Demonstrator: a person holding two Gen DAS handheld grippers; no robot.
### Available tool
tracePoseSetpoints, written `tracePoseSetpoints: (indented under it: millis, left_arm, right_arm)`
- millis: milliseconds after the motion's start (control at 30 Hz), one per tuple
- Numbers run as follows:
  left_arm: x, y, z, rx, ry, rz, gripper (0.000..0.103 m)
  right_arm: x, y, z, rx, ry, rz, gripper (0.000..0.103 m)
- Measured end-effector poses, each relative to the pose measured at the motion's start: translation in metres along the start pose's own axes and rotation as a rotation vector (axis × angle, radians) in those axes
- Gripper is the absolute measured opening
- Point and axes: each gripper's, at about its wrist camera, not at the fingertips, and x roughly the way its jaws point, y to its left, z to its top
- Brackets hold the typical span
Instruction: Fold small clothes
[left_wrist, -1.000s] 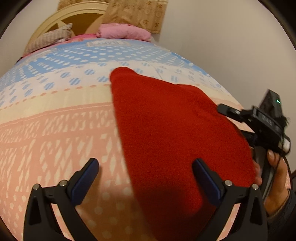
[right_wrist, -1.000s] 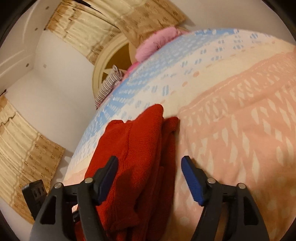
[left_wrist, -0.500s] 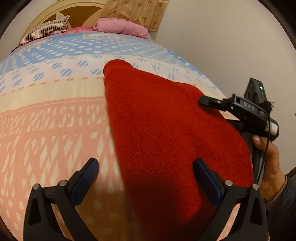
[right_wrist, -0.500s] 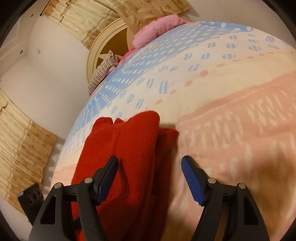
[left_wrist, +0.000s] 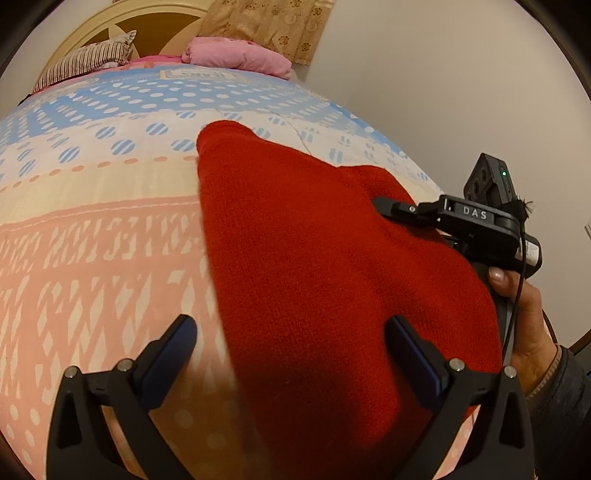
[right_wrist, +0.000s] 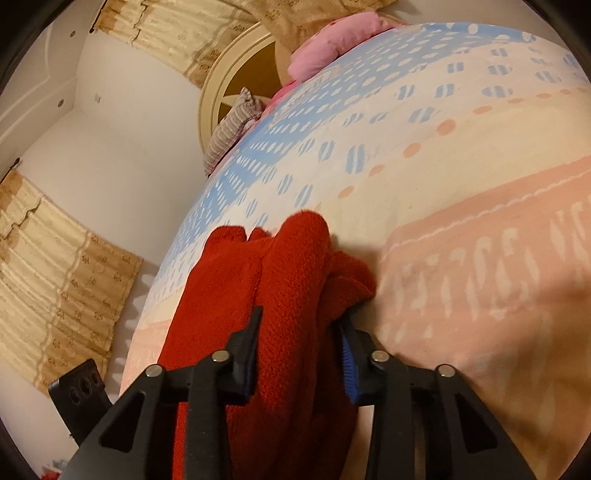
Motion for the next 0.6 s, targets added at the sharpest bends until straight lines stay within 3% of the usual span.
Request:
tracePoseSetpoints:
  millis: [233, 367, 600]
  left_arm:
    - [0.0, -0.001, 0.0, 0.011, 0.002, -0.006, 0.101]
    - [-0.002, -0.006, -0.002, 0.029, 0.006, -0.05, 0.082]
    - [-0.011, -0.021, -0.002, 0.084, -0.009, 0.004, 0.057]
  right_arm:
    - [0.001, 0.002, -0.002, -0.018, 0.002, -0.011, 0.033]
    - [0.0, 0.009, -0.005, -0.056, -0.022, -0.042, 0.03]
    - [-0.002, 0.02, -0.007, -0.107, -0.051, -0.089, 0.028]
